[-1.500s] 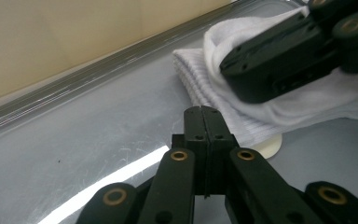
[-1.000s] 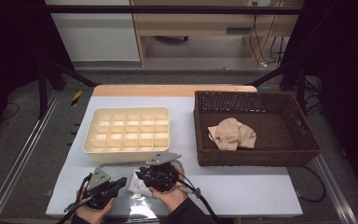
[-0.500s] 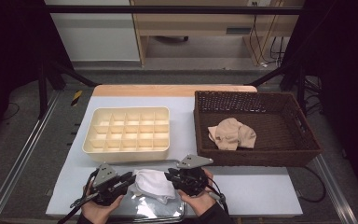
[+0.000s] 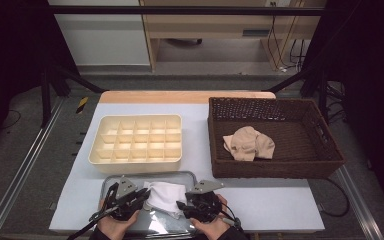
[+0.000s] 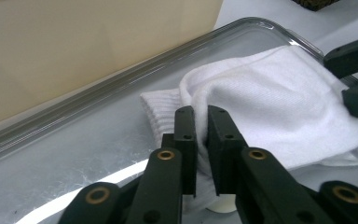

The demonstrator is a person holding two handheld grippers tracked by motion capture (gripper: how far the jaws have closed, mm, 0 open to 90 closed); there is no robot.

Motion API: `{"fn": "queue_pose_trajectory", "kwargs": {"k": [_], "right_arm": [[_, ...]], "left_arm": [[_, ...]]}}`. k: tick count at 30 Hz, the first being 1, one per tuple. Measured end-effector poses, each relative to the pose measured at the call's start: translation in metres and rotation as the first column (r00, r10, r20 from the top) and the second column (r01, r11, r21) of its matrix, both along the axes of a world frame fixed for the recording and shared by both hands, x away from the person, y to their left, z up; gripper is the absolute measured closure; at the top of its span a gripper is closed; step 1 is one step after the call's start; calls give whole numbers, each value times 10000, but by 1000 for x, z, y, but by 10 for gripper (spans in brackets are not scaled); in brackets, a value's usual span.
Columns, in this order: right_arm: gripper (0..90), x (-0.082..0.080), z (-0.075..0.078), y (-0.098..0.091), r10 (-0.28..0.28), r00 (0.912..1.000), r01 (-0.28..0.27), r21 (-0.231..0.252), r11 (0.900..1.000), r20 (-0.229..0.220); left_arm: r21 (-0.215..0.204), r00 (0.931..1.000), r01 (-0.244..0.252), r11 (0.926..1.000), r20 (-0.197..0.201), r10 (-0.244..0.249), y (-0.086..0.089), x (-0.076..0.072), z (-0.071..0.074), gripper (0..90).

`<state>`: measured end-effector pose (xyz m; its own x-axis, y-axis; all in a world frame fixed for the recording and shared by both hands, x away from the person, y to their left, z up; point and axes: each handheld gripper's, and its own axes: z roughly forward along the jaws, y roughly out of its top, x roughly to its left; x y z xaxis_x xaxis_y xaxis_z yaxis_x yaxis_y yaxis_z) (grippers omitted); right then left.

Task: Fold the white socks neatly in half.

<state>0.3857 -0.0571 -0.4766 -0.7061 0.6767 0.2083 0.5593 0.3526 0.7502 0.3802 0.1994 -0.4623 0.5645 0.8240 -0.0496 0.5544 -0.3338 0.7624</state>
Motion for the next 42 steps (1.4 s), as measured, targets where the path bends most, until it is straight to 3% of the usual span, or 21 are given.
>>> {"fn": "queue_pose_trajectory", "kwargs": {"k": [3,8,13,16,18,21,25,28,33,38,40,42], "right_arm": [[614,-1,-4,1,-53,10000,53,95,9999,-22],[823,-4,-4,2,-20,10000,20,-74,10000,59],[859,0,5,-3,-144,9995,144,14,9999,264],[854,4,10,-6,-315,9993,311,179,9994,221],[833,6,8,-3,-190,9998,190,-18,9998,101],[695,7,3,1,-236,9997,236,-146,9996,61],[600,5,10,-8,-460,9987,453,352,9984,213],[568,4,6,-9,-506,9987,502,483,9976,64],[580,3,-3,-2,-324,9994,327,195,9993,-114],[754,0,-9,1,-59,9998,65,330,9994,-197],[841,1,-8,1,27,9993,-12,395,9992,-376],[860,2,-6,-1,104,9990,-85,458,9989,-424]], "left_arm": [[-186,9999,3,9998,131,0,1,0,1,852],[-413,9996,4,9991,298,8,6,-1,7,856],[-337,9998,90,9994,204,-83,10,0,6,855],[-191,9999,32,9998,137,-30,10,2,5,853],[83,9999,-28,10000,170,27,11,3,3,848],[181,9996,-143,9997,254,139,14,5,2,812],[179,9988,-281,9994,408,273,17,4,2,716],[200,9992,-254,9995,312,248,19,6,-1,679],[-91,10000,-16,10000,-31,16,22,8,-6,685],[-532,9995,96,9985,-309,-113,25,8,-8,720],[-546,9994,131,9984,-298,-147,24,7,-8,754],[-495,9996,156,9987,-245,-169,23,5,-7,783]]}}
